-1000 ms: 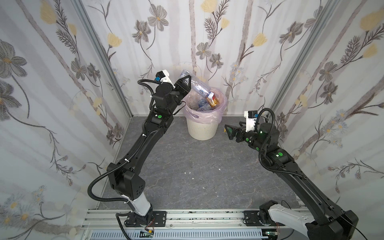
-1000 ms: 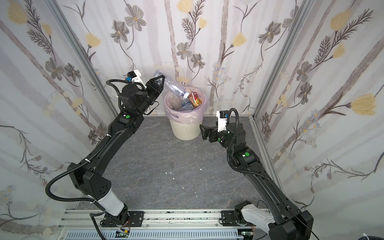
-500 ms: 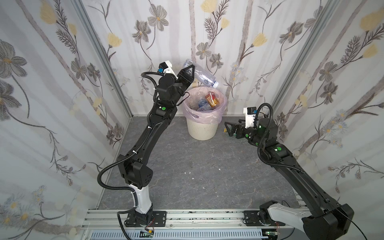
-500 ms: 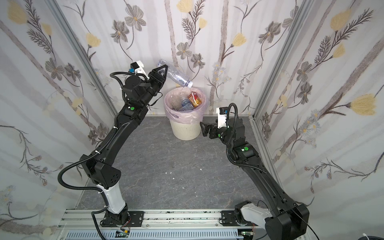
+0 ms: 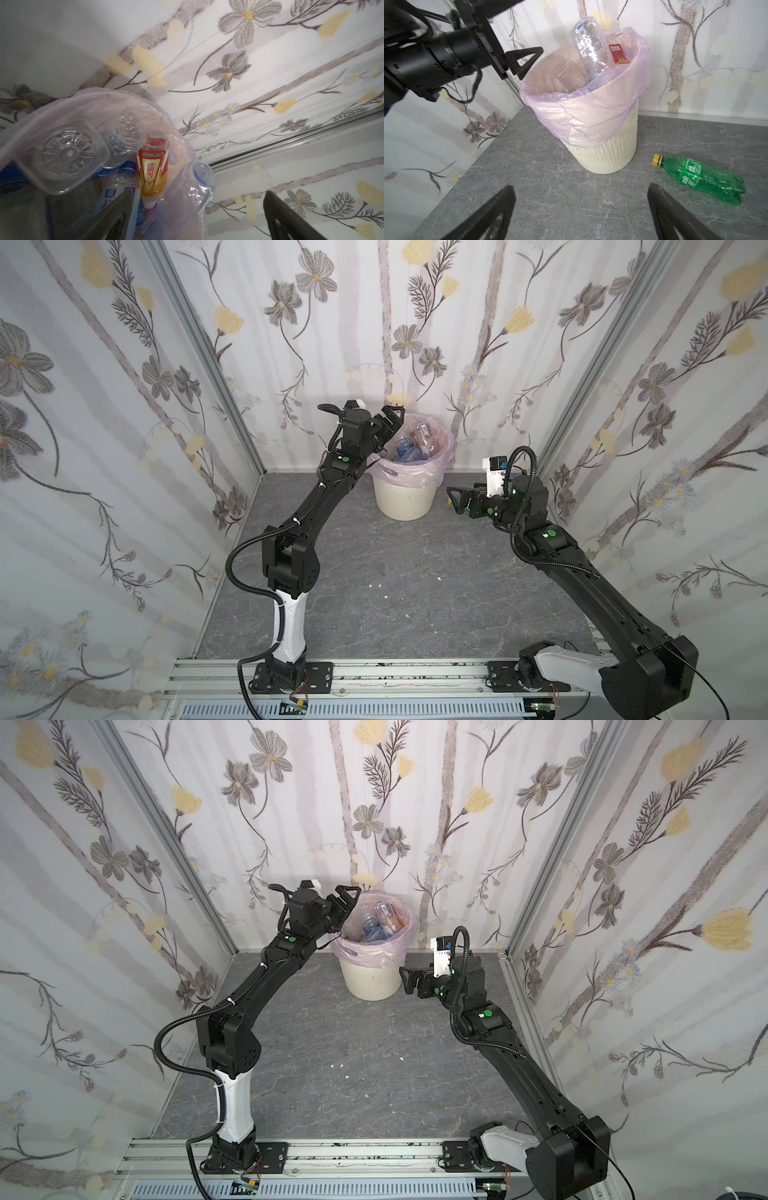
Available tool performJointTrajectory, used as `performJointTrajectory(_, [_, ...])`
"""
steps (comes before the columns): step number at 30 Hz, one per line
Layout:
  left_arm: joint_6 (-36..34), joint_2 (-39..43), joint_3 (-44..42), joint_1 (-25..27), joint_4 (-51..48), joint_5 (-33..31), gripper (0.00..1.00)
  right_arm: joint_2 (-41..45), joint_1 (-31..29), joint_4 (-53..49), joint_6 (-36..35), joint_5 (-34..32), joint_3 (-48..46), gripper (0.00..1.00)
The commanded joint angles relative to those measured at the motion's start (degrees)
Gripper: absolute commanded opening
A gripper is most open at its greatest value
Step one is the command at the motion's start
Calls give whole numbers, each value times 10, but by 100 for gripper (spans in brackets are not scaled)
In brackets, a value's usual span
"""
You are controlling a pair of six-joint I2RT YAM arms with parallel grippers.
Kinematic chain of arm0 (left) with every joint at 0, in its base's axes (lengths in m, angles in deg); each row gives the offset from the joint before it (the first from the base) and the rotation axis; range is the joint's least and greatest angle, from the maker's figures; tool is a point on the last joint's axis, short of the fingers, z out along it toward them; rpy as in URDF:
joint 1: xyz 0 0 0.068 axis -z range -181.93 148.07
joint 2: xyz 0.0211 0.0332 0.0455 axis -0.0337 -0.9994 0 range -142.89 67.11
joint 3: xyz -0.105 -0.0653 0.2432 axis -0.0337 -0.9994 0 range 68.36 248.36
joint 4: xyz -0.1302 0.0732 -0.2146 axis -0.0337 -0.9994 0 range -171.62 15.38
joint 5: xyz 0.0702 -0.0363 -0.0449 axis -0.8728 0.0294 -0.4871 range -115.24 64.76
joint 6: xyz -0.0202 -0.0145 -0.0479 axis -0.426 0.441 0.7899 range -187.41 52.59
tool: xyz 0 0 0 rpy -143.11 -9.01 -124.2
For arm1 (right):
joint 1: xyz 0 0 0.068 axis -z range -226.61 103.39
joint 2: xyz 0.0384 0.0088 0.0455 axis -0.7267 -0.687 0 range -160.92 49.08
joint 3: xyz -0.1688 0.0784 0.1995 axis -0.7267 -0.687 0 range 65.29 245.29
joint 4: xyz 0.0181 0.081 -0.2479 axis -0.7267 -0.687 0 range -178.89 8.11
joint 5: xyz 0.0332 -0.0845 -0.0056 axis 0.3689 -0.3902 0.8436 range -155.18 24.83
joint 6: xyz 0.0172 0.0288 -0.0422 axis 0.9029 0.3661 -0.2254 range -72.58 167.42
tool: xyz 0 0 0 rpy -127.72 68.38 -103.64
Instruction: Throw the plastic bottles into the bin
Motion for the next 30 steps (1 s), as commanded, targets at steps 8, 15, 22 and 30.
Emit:
performJointTrajectory(8, [-53,79,-15,32,20,5,100,2,2,44,25,7,-15,100])
performJointTrajectory(15, [-89,96,-47,48,21,11,100,15,14,38,38,-22,-32,100])
performJointTrajectory(22, [-131,118,-88,61,21,17,100,6,38,31,56,-32,-27,100])
performJointTrajectory(30, [-217,159,-153,113,21,-32,100,-15,68,18,88,-85,-16,100])
